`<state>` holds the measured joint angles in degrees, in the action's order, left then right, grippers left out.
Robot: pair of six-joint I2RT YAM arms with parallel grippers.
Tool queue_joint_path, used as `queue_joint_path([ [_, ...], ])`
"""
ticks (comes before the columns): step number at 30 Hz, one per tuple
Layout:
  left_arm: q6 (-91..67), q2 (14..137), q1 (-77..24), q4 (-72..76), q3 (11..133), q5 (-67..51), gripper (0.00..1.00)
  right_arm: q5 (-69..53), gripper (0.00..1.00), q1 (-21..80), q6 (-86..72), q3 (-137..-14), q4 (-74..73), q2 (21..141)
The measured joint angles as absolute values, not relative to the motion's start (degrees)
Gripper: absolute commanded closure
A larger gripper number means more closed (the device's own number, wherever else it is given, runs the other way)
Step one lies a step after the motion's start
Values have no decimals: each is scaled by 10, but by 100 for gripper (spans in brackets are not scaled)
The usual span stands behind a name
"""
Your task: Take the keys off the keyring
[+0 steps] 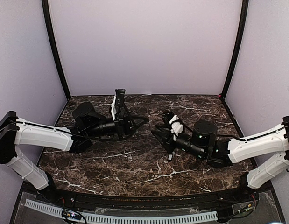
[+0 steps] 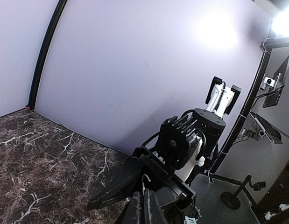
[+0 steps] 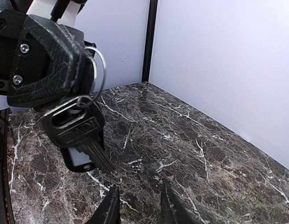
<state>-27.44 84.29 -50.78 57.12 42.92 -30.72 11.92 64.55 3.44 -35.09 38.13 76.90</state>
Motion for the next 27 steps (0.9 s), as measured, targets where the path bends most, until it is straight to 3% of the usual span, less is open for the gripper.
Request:
queue_joint_path([
  [12, -274, 842, -508, 570, 426, -295, 100, 166, 67, 671, 65, -370, 419, 806],
  [27, -269, 837, -508, 567, 422, -290, 100, 234, 78, 698, 108, -385, 468, 823],
])
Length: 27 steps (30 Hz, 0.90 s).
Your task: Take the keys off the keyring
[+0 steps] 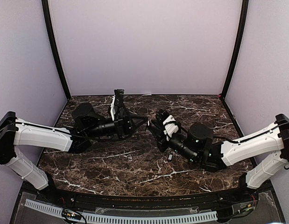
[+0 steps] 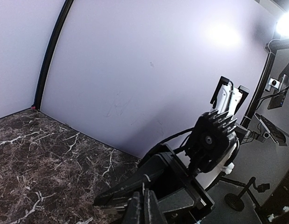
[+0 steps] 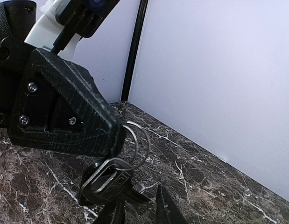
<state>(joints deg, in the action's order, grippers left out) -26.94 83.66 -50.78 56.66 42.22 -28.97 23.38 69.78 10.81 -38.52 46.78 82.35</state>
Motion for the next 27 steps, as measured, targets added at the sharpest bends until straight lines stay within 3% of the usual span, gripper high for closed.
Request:
queue_joint_path([
  [6, -265, 833, -508, 565, 422, -286, 100, 249, 88, 709, 125, -386, 479, 823],
  [17, -262, 833, -508, 565, 422, -284, 100, 262, 90, 728, 152, -404, 480, 832],
  [20, -261, 833, -508, 564, 421, -284, 100, 270, 100, 732, 159, -407, 480, 838],
  [27, -261, 829, -508, 563, 417, -282, 100, 290, 100, 735, 163, -408, 483, 840],
])
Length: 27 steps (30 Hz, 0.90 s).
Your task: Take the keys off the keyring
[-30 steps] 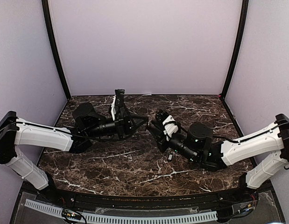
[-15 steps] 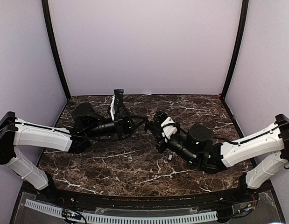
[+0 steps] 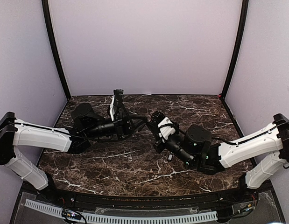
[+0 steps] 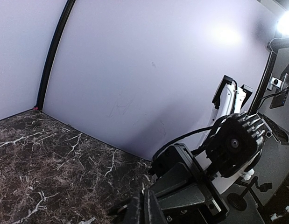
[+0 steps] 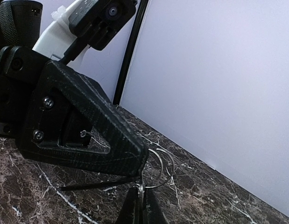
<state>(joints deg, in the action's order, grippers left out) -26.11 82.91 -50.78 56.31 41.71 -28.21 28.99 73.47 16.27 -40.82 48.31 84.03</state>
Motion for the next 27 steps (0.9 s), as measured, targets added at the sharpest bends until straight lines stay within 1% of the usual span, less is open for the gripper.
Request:
queue_joint_path([
  [27, -261, 805, -508, 556, 395, -258, 100, 332, 100, 743, 160, -408, 497, 840],
])
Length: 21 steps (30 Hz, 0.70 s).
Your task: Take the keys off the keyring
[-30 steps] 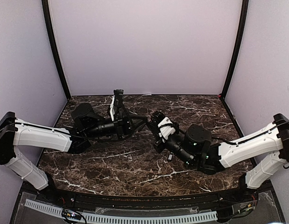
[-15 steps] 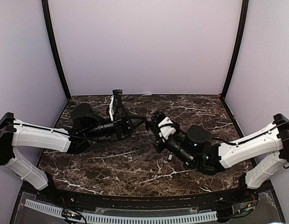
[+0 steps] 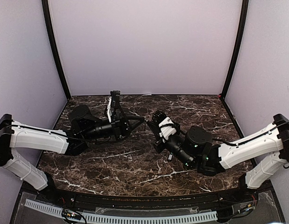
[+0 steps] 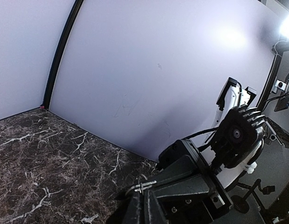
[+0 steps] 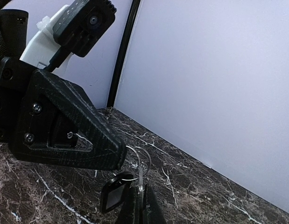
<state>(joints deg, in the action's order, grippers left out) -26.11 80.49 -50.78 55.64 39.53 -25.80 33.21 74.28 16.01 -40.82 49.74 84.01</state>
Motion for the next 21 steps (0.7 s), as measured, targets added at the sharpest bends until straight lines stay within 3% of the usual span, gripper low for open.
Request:
queue_joint_path([
  [12, -257, 803, -508, 549, 393, -262, 100, 335, 100, 744, 161, -408, 495, 840],
  [21, -236, 792, -506, 462, 419, -295, 100, 325, 100, 744, 185, -408, 436, 808],
])
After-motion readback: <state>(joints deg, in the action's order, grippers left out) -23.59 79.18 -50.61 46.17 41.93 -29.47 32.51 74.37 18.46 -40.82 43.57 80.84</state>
